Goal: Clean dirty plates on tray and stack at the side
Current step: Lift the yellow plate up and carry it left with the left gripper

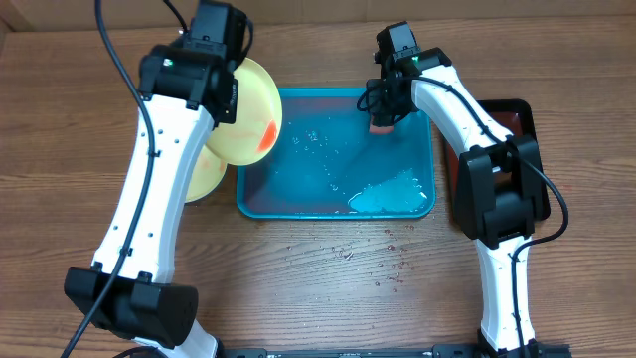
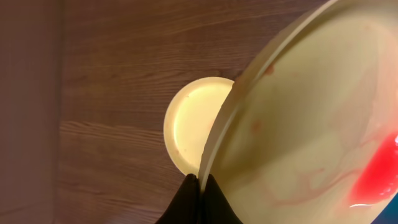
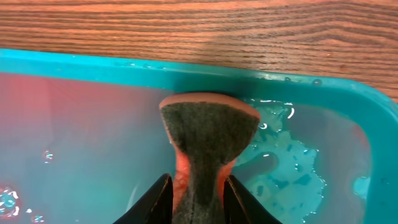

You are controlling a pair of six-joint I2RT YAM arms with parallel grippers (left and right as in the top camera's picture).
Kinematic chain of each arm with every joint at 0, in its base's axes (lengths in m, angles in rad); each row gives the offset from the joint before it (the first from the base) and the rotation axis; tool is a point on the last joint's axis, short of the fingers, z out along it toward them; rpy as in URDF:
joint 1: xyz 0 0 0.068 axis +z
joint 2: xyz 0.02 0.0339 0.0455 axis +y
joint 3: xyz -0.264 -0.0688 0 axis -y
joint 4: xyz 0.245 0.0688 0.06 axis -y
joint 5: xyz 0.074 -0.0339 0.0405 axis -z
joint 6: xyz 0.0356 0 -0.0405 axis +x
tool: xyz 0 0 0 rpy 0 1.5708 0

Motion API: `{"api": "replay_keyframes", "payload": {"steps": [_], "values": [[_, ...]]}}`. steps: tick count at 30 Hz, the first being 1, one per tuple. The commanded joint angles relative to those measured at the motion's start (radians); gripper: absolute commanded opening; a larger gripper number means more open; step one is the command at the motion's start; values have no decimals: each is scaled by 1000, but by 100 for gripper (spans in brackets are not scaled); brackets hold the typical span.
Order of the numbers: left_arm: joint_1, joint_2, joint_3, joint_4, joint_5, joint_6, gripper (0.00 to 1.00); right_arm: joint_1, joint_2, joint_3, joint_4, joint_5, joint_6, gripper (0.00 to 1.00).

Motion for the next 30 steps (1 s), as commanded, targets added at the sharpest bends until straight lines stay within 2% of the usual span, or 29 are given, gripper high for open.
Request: {"api": "replay_keyframes", "payload": {"steps": [1,5,17,18,19,20,24,30], "values": [[-39,-32,12,-5,-117,-40,4,-1,28,-5,-4,32,-8,28],[-58,-32,12,-4,-135,-41,4,-1,34,-5,-13,32,-8,24],[-71,-32,12,-5,-137,-89,4,3,77,-7,-5,31,-8,24],[-79,-32,12,-5,-153,-93,4,5,80,-7,-8,31,-8,20],[-93,-32,12,-6,-191,-103,4,7,83,-7,-11,31,-8,10],[-105,-32,12,-6,-224,-115,4,8,83,-7,-13,31,-8,5],[-170,-32,12,1,-366,-142,4,7,80,1,-34,31,-7,4],[-214,-32,12,33,-378,-151,4,2,33,125,-167,-37,1,4]]}}
